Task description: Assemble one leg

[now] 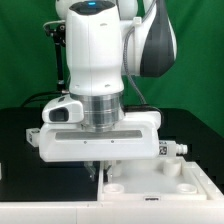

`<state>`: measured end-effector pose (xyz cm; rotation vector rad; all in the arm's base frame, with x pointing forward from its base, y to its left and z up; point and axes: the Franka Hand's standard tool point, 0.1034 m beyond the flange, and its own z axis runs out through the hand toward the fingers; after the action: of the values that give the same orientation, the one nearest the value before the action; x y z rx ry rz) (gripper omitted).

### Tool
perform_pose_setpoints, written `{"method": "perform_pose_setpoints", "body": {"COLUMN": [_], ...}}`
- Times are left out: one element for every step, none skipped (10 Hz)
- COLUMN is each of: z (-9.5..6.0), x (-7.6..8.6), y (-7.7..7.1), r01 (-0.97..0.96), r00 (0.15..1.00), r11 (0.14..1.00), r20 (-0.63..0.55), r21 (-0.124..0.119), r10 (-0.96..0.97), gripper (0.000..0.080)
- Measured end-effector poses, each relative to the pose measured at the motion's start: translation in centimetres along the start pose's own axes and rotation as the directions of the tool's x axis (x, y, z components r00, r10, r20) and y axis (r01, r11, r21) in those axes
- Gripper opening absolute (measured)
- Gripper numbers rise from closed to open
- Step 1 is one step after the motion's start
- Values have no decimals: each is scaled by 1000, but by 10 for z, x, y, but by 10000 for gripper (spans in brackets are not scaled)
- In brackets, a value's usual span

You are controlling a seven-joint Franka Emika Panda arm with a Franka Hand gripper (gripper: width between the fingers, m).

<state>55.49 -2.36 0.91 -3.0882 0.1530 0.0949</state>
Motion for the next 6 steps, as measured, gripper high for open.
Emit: {"method": "perform_pose_setpoints", "body": {"z": [0, 0, 0, 0, 0, 0], "x": [1, 1, 1, 2, 2, 2], "y": [0, 0, 1, 1, 1, 1], "r01": [-11, -28, -36, -35, -32, -29], "r00": [1000, 1000, 999, 998, 998, 998], "r11": [1000, 1000, 999, 999, 999, 1000], "r20": [-4, -10, -30, -45, -50, -49], "r21": [0, -1, -5, -8, -9, -9], "r10": [11, 28, 36, 34, 32, 29], "gripper": [55, 55, 55, 55, 55, 55]}}
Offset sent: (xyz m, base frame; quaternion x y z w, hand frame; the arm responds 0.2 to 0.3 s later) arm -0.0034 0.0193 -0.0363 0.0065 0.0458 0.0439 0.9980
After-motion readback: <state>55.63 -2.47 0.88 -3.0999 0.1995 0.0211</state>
